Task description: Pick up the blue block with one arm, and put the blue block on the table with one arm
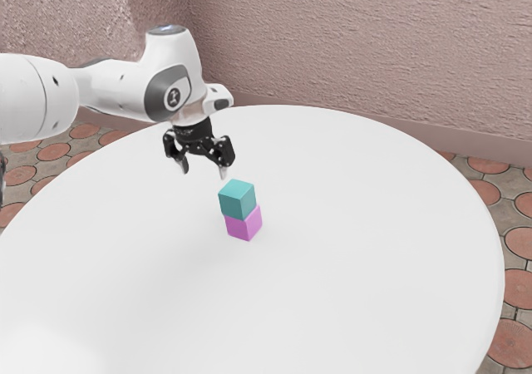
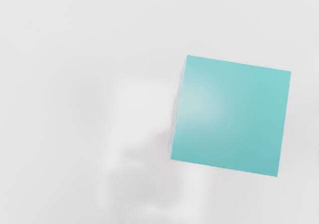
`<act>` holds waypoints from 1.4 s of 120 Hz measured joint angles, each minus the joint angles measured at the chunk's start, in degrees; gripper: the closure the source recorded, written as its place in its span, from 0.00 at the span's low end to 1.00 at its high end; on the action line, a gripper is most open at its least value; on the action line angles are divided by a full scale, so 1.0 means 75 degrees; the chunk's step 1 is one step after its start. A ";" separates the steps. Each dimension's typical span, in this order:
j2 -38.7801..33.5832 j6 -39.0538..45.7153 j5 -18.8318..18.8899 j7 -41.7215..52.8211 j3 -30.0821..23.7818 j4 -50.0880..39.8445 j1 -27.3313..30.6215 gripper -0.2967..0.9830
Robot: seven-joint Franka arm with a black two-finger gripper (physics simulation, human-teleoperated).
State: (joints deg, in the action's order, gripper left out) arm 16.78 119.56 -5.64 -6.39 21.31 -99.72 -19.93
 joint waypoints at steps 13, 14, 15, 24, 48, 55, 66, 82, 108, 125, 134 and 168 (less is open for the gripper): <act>0.0122 -0.0278 -0.0294 0.0360 -0.0005 0.0211 0.0020 0.23; 0.0127 -0.0299 -0.0322 0.0395 -0.0005 0.0225 0.0020 0.23; 0.0131 -0.0320 -0.0351 0.0430 -0.0005 0.0237 0.0020 0.23; 0.0202 -0.0489 -0.0554 0.0756 -0.0008 0.0335 0.0019 0.23; 0.0504 -0.0862 -0.0782 0.1729 -0.0021 0.0636 0.0086 0.23; 0.0638 -0.0920 -0.0807 0.1995 -0.0231 0.0822 0.0241 0.23; 0.0976 -0.0983 -0.0895 0.2346 -0.0701 0.1236 0.0678 0.23; 0.1287 -0.1037 -0.1006 0.2746 -0.0828 0.1545 0.0862 0.23; 0.1520 -0.1078 -0.1106 0.3067 -0.0843 0.1720 0.0880 0.23; 0.1534 -0.1092 -0.1029 0.2809 -0.0838 0.1725 0.0794 0.23; 0.1537 -0.1102 -0.0909 0.2601 -0.0876 0.1726 0.0762 0.23; 0.1893 -0.1121 -0.0715 0.1993 -0.0918 0.2116 0.0810 0.23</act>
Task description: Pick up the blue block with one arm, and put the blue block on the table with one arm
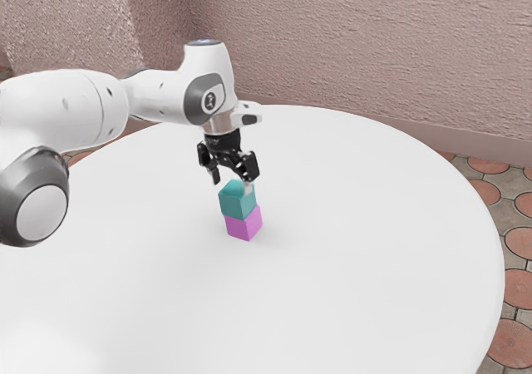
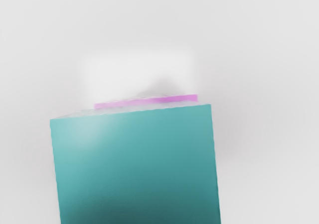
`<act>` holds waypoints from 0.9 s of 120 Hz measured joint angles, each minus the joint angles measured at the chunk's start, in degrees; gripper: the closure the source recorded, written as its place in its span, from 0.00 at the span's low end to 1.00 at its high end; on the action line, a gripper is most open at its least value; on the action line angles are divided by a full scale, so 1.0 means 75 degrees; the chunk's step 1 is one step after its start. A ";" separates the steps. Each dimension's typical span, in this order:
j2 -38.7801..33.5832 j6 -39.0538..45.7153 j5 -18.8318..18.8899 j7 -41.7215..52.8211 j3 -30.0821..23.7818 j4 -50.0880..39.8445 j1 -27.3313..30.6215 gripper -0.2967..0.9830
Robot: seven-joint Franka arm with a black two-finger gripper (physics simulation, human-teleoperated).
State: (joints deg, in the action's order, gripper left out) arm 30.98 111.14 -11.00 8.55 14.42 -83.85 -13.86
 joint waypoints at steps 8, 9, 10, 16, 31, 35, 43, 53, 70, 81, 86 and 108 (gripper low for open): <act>0.0143 -0.0002 0.0011 -0.0070 0.0001 0.0178 0.0022 0.23; 0.0160 -0.0002 0.0011 -0.0077 0.0002 0.0203 0.0023 0.23; 0.0182 -0.0003 0.0012 -0.0085 0.0003 0.0232 0.0025 0.23; 0.0300 -0.0004 0.0015 -0.0126 0.0006 0.0379 0.0029 0.23; 0.0404 -0.0005 0.0007 -0.0219 -0.0001 0.0484 0.0037 0.23; 0.0407 -0.0006 0.0006 -0.0240 -0.0001 0.0475 0.0040 0.23; 0.0410 -0.0006 0.0012 -0.0255 -0.0002 0.0427 0.0047 0.23; 0.0417 -0.0007 0.0019 -0.0187 -0.0002 0.0411 0.0053 0.23; 0.0559 0.0005 0.0013 -0.0020 -0.0002 0.0515 0.0069 0.23; 0.0774 0.0021 0.0007 0.0097 -0.0002 0.0735 0.0141 0.23; 0.0862 0.0027 0.0004 0.0154 -0.0002 0.0839 0.0158 0.23; 0.0952 0.0041 -0.0020 0.0355 -0.0013 0.0918 0.0213 0.23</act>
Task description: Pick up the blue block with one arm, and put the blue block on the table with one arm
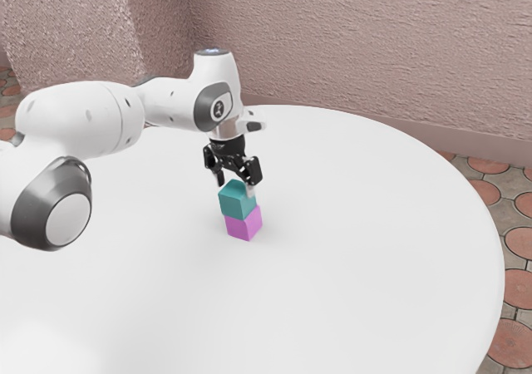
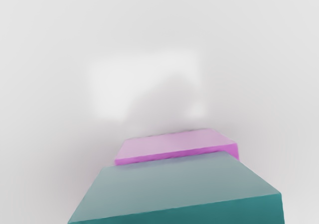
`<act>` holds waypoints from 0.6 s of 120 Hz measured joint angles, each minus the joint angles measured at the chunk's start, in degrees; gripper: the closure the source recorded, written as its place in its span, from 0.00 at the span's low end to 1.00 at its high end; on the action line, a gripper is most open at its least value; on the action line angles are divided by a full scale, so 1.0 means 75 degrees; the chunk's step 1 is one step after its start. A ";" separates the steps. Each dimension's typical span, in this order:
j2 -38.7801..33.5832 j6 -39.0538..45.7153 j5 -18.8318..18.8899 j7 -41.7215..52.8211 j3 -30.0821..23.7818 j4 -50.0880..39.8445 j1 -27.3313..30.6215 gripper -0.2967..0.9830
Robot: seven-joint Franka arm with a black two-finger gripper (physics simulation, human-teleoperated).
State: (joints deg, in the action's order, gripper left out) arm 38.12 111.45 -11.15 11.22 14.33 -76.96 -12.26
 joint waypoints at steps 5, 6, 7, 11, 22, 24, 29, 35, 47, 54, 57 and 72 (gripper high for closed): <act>-0.0001 0.0002 -0.0005 0.0036 -0.0001 -0.0016 0.0003 0.23; -0.0002 0.0002 -0.0006 0.0043 -0.0001 -0.0020 0.0003 0.23; -0.0002 0.0002 -0.0006 0.0050 -0.0001 -0.0023 0.0004 0.23; -0.0002 0.0003 -0.0010 0.0076 -0.0001 -0.0032 0.0005 0.23; -0.0008 0.0004 -0.0017 0.0139 -0.0002 -0.0046 -0.0011 0.23; -0.0013 0.0004 -0.0018 0.0150 -0.0002 -0.0056 -0.0013 0.23; -0.0037 0.0003 -0.0024 0.0173 -0.0001 -0.0081 -0.0021 0.23; -0.0055 0.0002 -0.0036 0.0194 -0.0001 -0.0125 -0.0026 0.23; -0.0061 0.0001 -0.0096 0.0188 0.0001 -0.0183 -0.0064 0.23; -0.0052 0.0000 -0.0136 0.0161 0.0007 -0.0191 -0.0064 0.23; -0.0048 0.0000 -0.0147 0.0149 0.0008 -0.0192 -0.0056 0.23; -0.0007 0.0000 -0.0196 0.0078 0.0010 -0.0182 0.0026 0.23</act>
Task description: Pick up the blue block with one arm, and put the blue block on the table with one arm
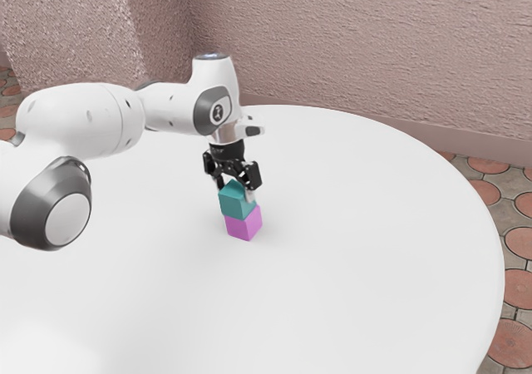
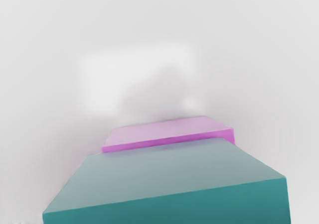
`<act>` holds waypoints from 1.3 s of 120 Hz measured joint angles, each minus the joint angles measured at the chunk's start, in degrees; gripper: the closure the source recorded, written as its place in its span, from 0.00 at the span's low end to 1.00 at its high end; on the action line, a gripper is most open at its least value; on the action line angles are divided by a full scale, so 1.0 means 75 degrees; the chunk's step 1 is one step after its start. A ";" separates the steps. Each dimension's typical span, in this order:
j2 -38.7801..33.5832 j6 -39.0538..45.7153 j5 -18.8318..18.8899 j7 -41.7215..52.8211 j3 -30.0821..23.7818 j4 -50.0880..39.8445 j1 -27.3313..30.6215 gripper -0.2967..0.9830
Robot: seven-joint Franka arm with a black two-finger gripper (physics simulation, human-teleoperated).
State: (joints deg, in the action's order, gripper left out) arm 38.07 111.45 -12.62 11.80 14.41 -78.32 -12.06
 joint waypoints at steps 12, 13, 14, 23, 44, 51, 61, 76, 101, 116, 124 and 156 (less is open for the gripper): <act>0.0075 0.0006 -0.0027 -0.0074 0.0001 0.0053 0.0059 0.23; 0.0084 0.0007 -0.0031 -0.0079 0.0001 0.0058 0.0061 0.23; 0.0091 0.0007 -0.0035 -0.0085 0.0001 0.0063 0.0063 0.23; 0.0126 0.0012 -0.0059 -0.0131 0.0001 0.0093 0.0076 0.23; 0.0172 0.0050 -0.0172 -0.0247 -0.0008 0.0121 0.0076 0.23; 0.0187 0.0061 -0.0197 -0.0288 -0.0009 0.0124 0.0077 0.23; 0.0200 0.0071 -0.0218 -0.0340 -0.0008 0.0117 0.0075 0.23; 0.0214 0.0081 -0.0232 -0.0408 -0.0009 0.0105 0.0073 0.23; 0.0208 0.0088 -0.0256 -0.0494 -0.0011 0.0104 0.0057 0.23; 0.0178 0.0089 -0.0260 -0.0532 -0.0011 0.0056 0.0021 0.23; 0.0168 0.0089 -0.0261 -0.0549 -0.0011 0.0017 0.0016 0.23; 0.0152 0.0087 -0.0261 -0.0595 -0.0004 -0.0045 0.0000 0.23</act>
State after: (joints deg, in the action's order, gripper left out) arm 39.21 112.11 -14.57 7.34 14.37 -78.66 -12.06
